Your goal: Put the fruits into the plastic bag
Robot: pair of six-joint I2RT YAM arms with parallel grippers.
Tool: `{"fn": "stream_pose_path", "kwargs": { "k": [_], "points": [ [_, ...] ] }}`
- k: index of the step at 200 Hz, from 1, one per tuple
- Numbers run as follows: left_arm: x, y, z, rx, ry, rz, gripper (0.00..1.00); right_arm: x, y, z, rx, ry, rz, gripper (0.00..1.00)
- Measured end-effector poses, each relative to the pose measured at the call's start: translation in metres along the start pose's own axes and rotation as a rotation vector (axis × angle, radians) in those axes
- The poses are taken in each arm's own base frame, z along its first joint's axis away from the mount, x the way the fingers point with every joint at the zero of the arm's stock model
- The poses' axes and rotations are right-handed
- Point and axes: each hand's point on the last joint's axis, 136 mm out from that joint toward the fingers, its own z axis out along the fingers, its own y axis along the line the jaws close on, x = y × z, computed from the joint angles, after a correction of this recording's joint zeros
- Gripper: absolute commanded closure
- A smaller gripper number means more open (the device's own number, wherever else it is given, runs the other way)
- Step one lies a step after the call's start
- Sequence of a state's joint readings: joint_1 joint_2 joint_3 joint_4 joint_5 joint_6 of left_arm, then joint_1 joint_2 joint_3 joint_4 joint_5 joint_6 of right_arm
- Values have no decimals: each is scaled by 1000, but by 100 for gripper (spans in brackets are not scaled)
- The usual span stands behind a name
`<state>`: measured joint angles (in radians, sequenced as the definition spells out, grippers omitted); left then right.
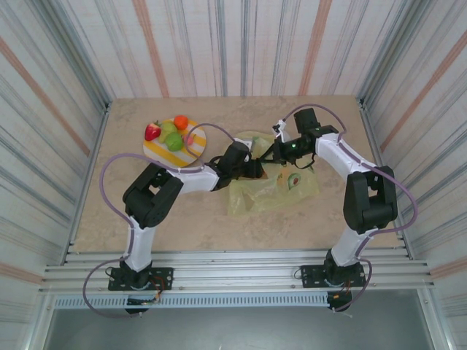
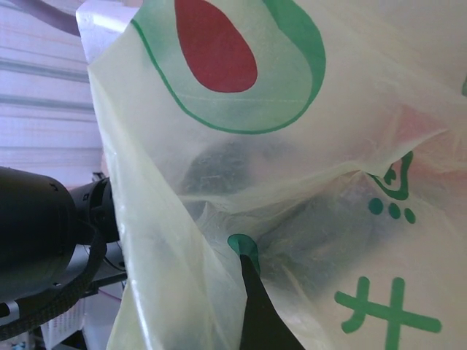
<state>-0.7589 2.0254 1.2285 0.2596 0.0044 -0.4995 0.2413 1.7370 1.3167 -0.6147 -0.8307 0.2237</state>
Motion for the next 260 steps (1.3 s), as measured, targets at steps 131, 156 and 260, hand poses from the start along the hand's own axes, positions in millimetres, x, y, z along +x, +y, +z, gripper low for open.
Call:
{"fn": "stream_pose_path", "kwargs": {
  "k": [131,156,260],
  "points": [
    [10,-17,-98,114,15,124,15,-9,-15,-14,15,-41,32,100],
    [16,-13,-123,133,16,133,15,-9,-15,-14,15,-41,32,100],
    [50,92,-143,-81,95,-176,18,-9,-15,-14,15,-41,32,100]
  ]
}}
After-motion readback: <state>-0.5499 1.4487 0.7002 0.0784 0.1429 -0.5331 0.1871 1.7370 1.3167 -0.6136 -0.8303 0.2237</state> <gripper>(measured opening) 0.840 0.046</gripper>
